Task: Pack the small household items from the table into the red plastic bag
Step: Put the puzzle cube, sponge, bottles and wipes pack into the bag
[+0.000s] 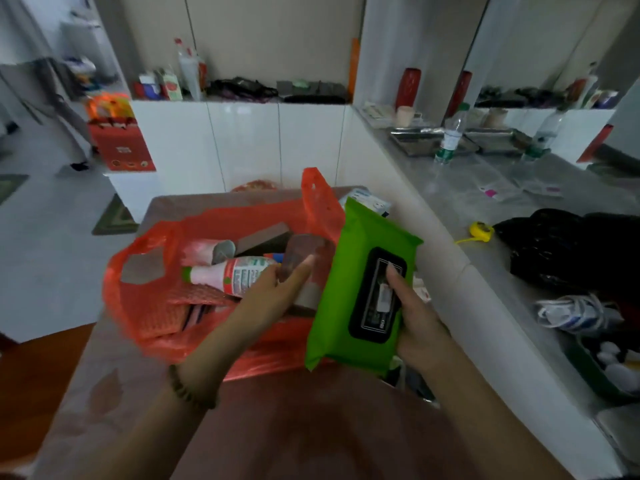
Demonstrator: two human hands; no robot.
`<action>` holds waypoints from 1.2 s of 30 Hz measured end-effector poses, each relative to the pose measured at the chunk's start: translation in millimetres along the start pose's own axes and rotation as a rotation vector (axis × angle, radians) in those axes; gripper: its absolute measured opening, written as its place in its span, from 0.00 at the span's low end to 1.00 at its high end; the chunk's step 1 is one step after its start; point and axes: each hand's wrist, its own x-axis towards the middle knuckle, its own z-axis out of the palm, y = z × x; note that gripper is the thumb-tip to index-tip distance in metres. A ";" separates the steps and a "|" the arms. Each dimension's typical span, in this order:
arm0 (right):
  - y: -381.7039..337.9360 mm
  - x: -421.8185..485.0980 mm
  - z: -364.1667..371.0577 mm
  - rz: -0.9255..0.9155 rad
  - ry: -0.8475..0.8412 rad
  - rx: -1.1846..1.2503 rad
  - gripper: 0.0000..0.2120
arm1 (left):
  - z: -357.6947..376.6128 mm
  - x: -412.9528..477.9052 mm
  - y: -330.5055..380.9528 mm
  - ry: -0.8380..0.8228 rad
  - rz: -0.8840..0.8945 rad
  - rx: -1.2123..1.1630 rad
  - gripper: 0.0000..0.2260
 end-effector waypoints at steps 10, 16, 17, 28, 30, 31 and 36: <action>-9.6 94.3 101.0 -0.010 -0.136 -0.299 0.22 | -134.5 -3.6 -24.8 0.910 0.622 0.963 0.29; -23.6 141.7 114.1 0.025 -0.012 -0.510 0.09 | -191.4 19.5 -44.2 0.468 0.021 0.562 0.17; -26.9 149.1 113.7 0.039 -0.001 -0.534 0.12 | -193.7 24.0 -46.5 0.388 0.039 0.412 0.15; -36.1 184.2 104.9 0.176 -0.010 -1.269 0.19 | -190.7 46.2 -50.2 0.369 0.207 -0.183 0.15; -37.2 184.2 107.5 0.144 -0.031 -1.348 0.18 | -190.9 46.2 -51.9 0.376 0.214 -0.123 0.15; -39.6 184.0 110.2 0.113 -0.049 -1.379 0.17 | -191.6 45.7 -52.2 0.373 0.219 -0.113 0.14; -31.1 190.6 145.0 -0.046 -0.242 -1.294 0.15 | -201.8 51.5 -54.3 0.363 0.216 -0.198 0.12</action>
